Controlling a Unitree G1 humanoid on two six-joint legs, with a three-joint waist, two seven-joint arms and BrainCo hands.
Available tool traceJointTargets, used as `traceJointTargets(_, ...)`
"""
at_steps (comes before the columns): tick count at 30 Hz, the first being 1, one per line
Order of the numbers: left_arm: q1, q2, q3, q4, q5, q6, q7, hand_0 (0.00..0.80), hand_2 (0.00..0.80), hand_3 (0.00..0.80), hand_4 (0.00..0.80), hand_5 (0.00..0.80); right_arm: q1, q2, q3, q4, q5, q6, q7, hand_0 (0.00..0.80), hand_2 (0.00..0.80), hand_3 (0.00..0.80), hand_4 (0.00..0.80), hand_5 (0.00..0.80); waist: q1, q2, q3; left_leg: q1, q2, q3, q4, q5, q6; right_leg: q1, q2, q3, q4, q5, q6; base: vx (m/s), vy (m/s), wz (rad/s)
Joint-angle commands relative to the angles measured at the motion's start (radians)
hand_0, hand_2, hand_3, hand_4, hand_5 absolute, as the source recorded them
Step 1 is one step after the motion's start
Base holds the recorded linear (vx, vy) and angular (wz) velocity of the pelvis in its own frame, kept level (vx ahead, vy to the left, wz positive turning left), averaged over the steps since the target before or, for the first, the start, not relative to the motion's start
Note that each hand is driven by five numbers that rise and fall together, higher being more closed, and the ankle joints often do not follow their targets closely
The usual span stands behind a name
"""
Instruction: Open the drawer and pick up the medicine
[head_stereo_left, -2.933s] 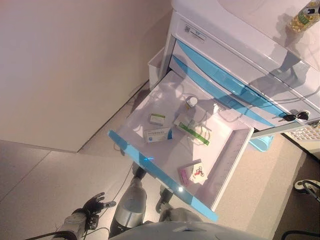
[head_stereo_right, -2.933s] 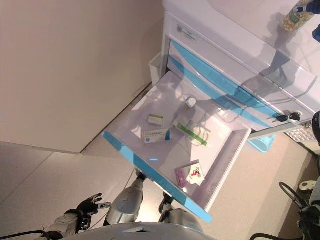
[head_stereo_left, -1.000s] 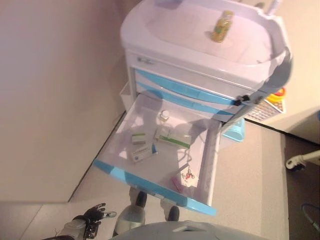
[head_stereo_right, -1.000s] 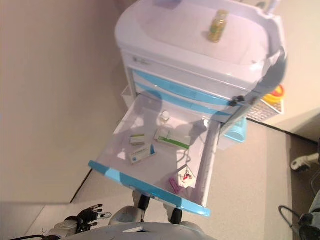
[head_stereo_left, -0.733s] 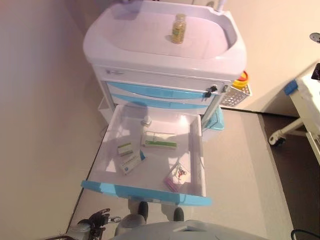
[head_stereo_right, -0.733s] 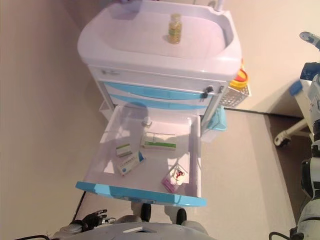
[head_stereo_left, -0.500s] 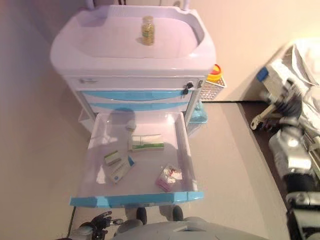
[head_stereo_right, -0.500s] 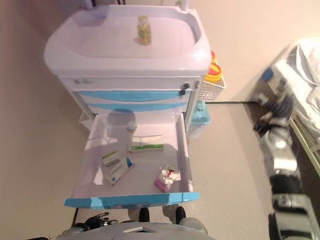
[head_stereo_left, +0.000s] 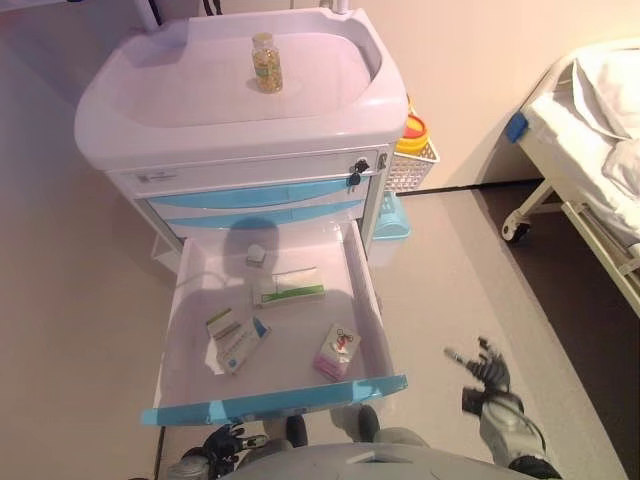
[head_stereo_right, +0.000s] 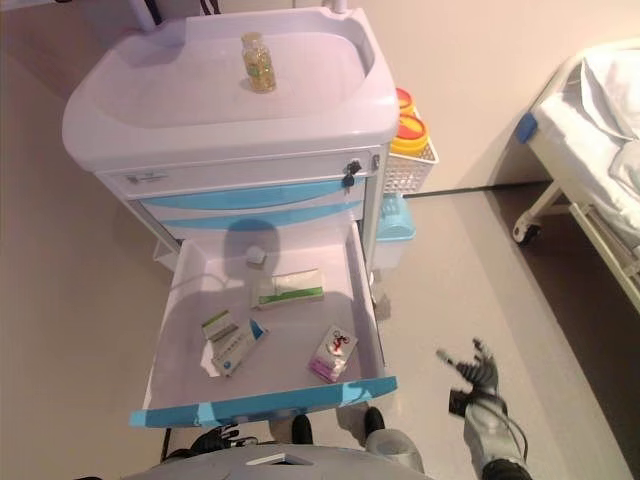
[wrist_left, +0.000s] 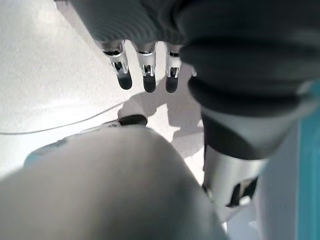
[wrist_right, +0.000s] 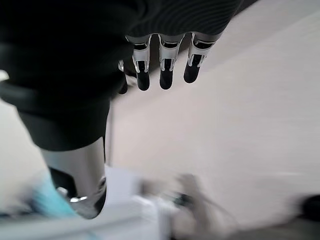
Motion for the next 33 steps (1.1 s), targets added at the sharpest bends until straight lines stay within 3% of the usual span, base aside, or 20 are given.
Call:
traceJointTargets(1, -0.037, 0.026, -0.030, -0.008, 0.001, -0.070, 0.008, 0.000, 0.000, 0.000, 0.000, 0.000, -0.040, -0.005, 0.036, 0.013, -0.055, -0.069, 0.024, 0.000, 0.000, 0.000, 0.000, 0.000, 0.018, -0.008, 0.040, -0.028, -0.024, -0.060, 0.094, -0.124, 0.028, -0.105, -0.027, -0.048, 0.206, -0.055, 0.026, -0.005, 0.030, 0.18)
traceJointTargets(8, -0.111, 0.083, -0.104, -0.209, 0.006, -0.082, 0.044, 0.000, 0.000, 0.000, 0.000, 0.000, -0.117, -0.068, 0.103, 0.022, -0.061, -0.092, 0.007, 0.000, 0.000, 0.000, 0.000, 0.000, 0.023, 0.022, 0.175, -0.179, -0.028, -0.060, 0.227, -0.121, 0.025, -0.232, -0.018, -0.075, 0.348, -0.107, -0.013, -0.160, 0.049, 0.05)
traceJointTargets(11, -0.157, 0.136, -0.136, -0.341, 0.024, -0.032, 0.093, 0.000, 0.000, 0.000, 0.000, 0.000, -0.144, -0.108, 0.122, -0.020, -0.066, -0.099, 0.001, 0.000, 0.000, 0.000, 0.000, 0.000, 0.016, 0.019, 0.228, -0.271, -0.022, -0.043, 0.310, -0.124, 0.022, -0.314, -0.007, -0.077, 0.430, -0.130, -0.034, -0.108, 0.000, -0.05)
traceJointTargets(21, -0.306, 0.273, -0.152, -0.508, 0.090, 0.083, 0.129, 0.000, 0.000, 0.000, 0.000, 0.000, -0.141, -0.165, 0.130, -0.159, -0.020, -0.087, 0.012, 0.000, 0.000, 0.000, 0.000, 0.000, -0.021, -0.008, 0.282, -0.449, -0.012, -0.001, 0.504, -0.166, 0.030, -0.491, 0.011, -0.054, 0.582, -0.154, -0.065, -0.004, 0.022, -0.07)
traceJointTargets(26, -0.434, 0.341, -0.119, -0.483, 0.108, 0.133, 0.137, 0.000, 0.000, 0.000, 0.000, 0.000, -0.114, -0.174, 0.119, -0.207, -0.025, -0.076, 0.022, 0.000, 0.000, 0.000, 0.000, 0.000, -0.064, -0.015, 0.287, -0.499, -0.010, 0.028, 0.576, -0.198, 0.038, -0.545, 0.017, -0.018, 0.607, -0.145, -0.067, 0.060, 0.100, -0.22)
traceJointTargets(33, -0.771, 0.504, -0.072, -0.223, 0.086, 0.225, 0.091, 0.000, 0.000, 0.000, 0.000, 0.000, -0.092, -0.210, 0.137, -0.244, -0.057, -0.078, 0.030, 0.000, 0.000, 0.000, 0.000, 0.000, -0.157, -0.029, 0.290, -0.532, 0.002, 0.085, 0.640, -0.235, 0.049, -0.598, 0.032, 0.057, 0.597, -0.115, -0.062, 0.059, 0.126, -0.24)
